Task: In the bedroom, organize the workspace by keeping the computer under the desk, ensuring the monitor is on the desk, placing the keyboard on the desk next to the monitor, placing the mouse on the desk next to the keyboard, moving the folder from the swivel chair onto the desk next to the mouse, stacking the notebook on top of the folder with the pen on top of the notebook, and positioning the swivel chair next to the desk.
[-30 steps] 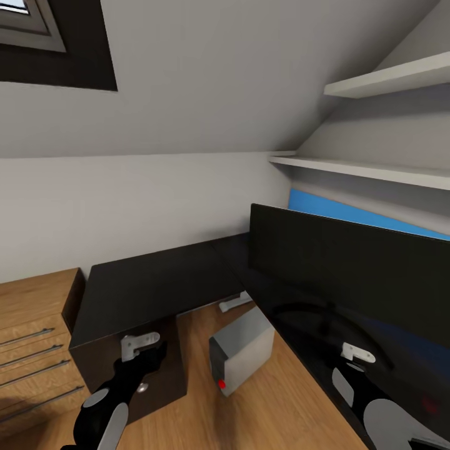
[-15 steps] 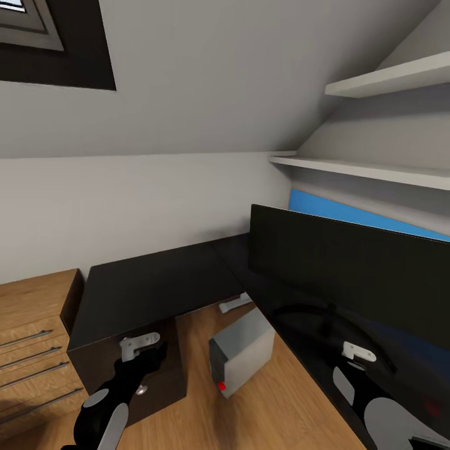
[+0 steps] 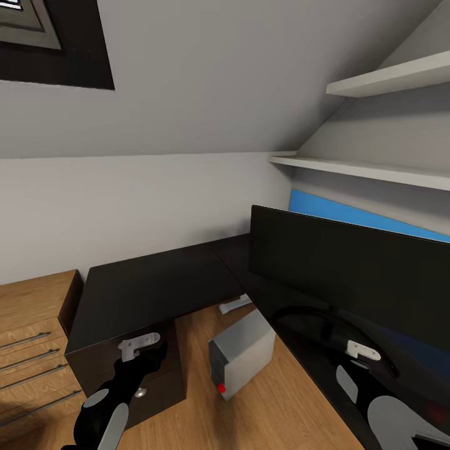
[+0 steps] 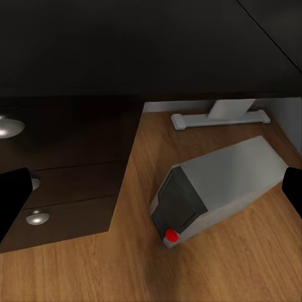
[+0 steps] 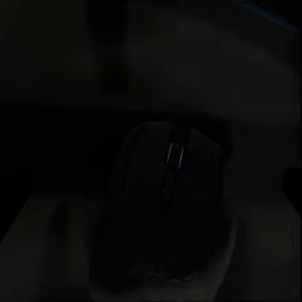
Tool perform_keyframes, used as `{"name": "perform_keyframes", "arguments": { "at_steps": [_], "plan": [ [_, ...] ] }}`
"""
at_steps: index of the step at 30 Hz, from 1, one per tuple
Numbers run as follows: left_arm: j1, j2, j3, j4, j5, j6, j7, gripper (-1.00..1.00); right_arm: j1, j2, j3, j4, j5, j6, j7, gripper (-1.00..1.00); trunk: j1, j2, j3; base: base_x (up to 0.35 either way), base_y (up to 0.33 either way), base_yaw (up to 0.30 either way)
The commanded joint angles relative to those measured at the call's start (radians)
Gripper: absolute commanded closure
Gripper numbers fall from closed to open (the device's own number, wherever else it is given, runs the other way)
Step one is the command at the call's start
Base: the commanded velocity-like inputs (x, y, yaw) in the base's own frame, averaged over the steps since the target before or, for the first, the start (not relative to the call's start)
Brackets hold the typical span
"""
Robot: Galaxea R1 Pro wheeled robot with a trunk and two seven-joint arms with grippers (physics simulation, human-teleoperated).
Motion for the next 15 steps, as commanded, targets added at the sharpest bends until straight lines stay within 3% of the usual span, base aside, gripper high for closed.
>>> {"name": "perform_keyframes", "arguments": {
  "at_steps": [1, 15],
  "plan": [
    [-0.001, 0.000, -0.001, -0.001, 0.011, 0.003, 0.009, -1.00, -0.001, -0.002, 0.004, -0.002, -0.011, 0.003, -0.004, -1.00, 0.000, -0.001, -0.001, 0.004, 0.000, 0.000],
    [-0.001, 0.000, -0.014, 0.002, 0.011, 0.003, 0.009, -1.00, -0.002, -0.004, 0.003, -0.002, -0.012, 0.054, -0.004, -1.00, 0.000, -0.001, -0.001, 0.000, 0.000, 0.000]
  ]
}}
